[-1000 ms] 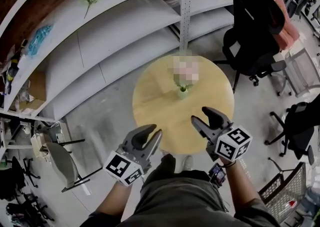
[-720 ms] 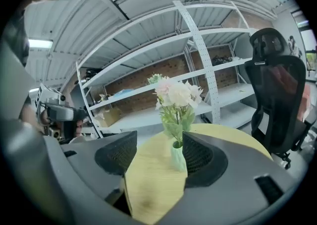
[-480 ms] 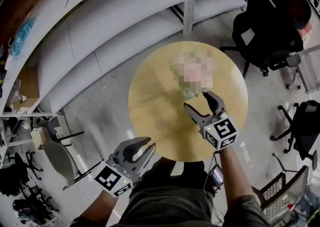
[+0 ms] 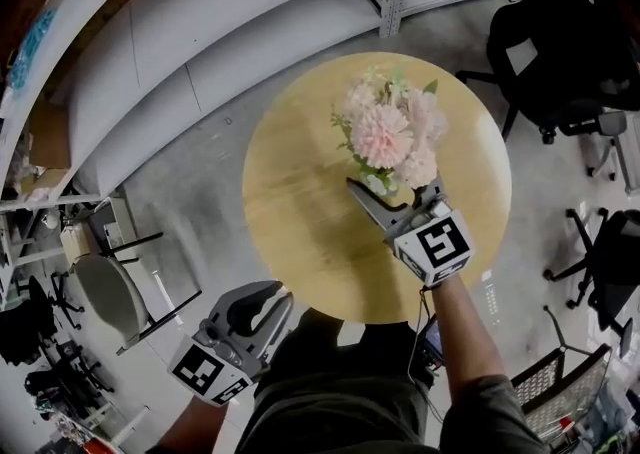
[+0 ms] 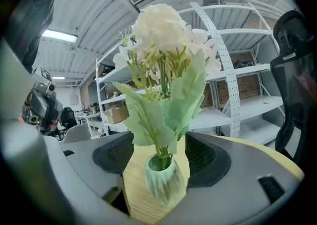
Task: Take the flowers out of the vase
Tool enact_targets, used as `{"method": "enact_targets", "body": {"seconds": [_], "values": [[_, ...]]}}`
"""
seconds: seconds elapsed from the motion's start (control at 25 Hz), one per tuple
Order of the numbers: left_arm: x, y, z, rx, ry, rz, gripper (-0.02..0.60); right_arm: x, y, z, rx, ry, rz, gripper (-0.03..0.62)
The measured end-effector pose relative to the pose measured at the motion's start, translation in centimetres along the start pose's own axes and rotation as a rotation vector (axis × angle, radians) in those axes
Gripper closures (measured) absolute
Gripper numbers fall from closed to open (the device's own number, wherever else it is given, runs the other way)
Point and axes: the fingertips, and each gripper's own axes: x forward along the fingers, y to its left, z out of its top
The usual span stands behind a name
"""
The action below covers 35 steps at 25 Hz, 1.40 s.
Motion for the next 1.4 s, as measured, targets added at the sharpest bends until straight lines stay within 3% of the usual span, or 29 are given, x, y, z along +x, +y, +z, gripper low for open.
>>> {"method": "enact_targets", "body": {"seconds": [0.44,0.6,0.88,1.4], "values": [[0.2,-0.5,0.1,0.004,0.005,0.022,0.502,0.3,-0.7,0.9,-0.018,-0.012,0.024,0.319],[-0.3,0.0,0.4,0.001,0.004,0.025,0.502,0.6,-0.6,1.3,-0.023,-0.020,0.020,0.407],[-0.9,0.7,0.4,-0.003,0.006,0.030,0.502,0.5,-0.9,2.5,0.012,-0.069,0.004,0.503],[-1.2,0.5,2.5,0.029,-0.035,-0.012,0.502,-1.3,-1.4,8.4,0.036,-0.170,-0.042,0.542]]}}
